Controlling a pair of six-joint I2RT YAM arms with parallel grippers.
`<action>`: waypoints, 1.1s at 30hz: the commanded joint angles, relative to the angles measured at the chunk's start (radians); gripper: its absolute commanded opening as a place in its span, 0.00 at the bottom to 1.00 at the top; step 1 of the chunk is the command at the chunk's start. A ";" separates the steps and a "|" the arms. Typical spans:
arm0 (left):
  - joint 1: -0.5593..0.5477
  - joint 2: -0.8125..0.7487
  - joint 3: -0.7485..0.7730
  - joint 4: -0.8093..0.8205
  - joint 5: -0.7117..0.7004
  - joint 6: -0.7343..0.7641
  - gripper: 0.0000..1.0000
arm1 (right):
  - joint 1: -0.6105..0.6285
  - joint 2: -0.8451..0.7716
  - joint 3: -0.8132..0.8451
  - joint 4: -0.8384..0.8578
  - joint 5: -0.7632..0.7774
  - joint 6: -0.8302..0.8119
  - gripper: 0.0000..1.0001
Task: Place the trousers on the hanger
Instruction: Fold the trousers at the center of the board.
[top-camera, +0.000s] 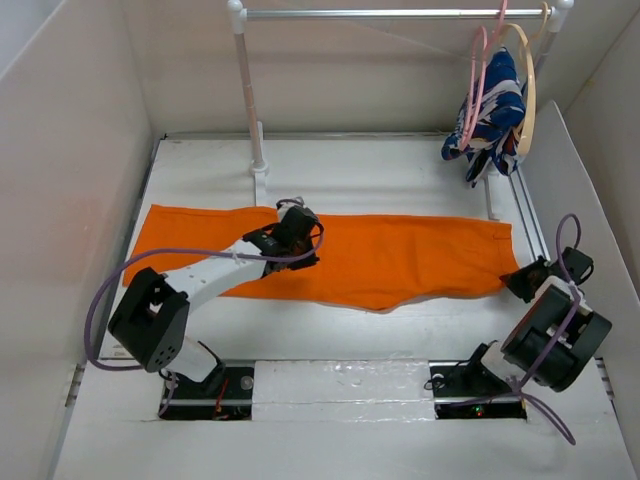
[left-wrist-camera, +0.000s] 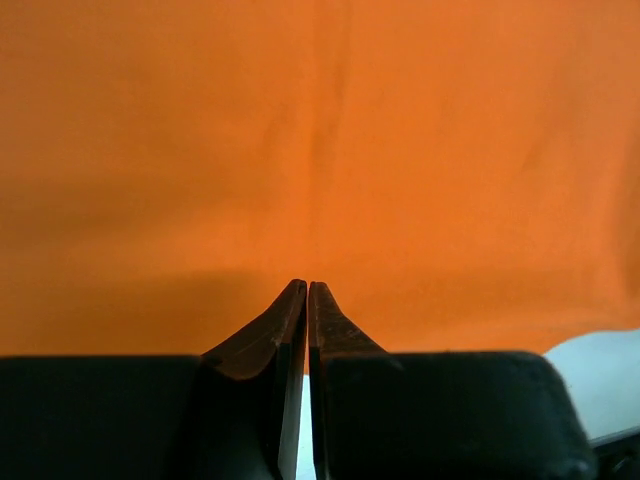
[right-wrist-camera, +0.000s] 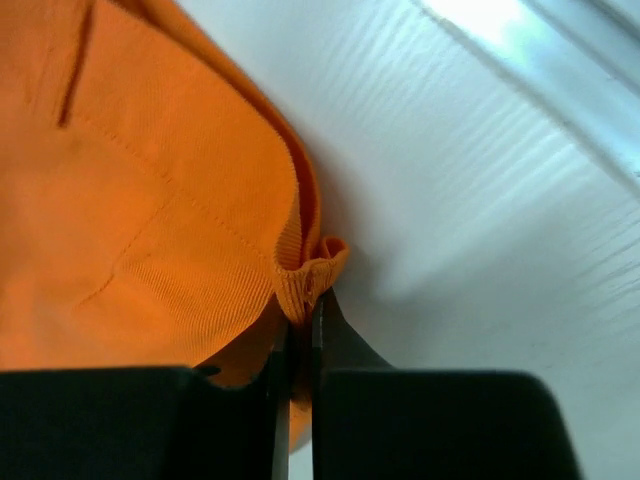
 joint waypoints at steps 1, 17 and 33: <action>-0.051 0.002 0.009 0.019 -0.054 -0.003 0.01 | 0.103 -0.110 0.026 -0.062 -0.055 -0.037 0.00; -0.074 -0.006 -0.242 0.129 -0.074 0.000 0.00 | 0.986 -0.487 0.726 -0.562 0.335 0.034 0.00; -0.360 0.210 -0.114 0.324 0.070 -0.127 0.00 | 0.914 -0.164 1.400 -0.642 0.252 -0.215 0.00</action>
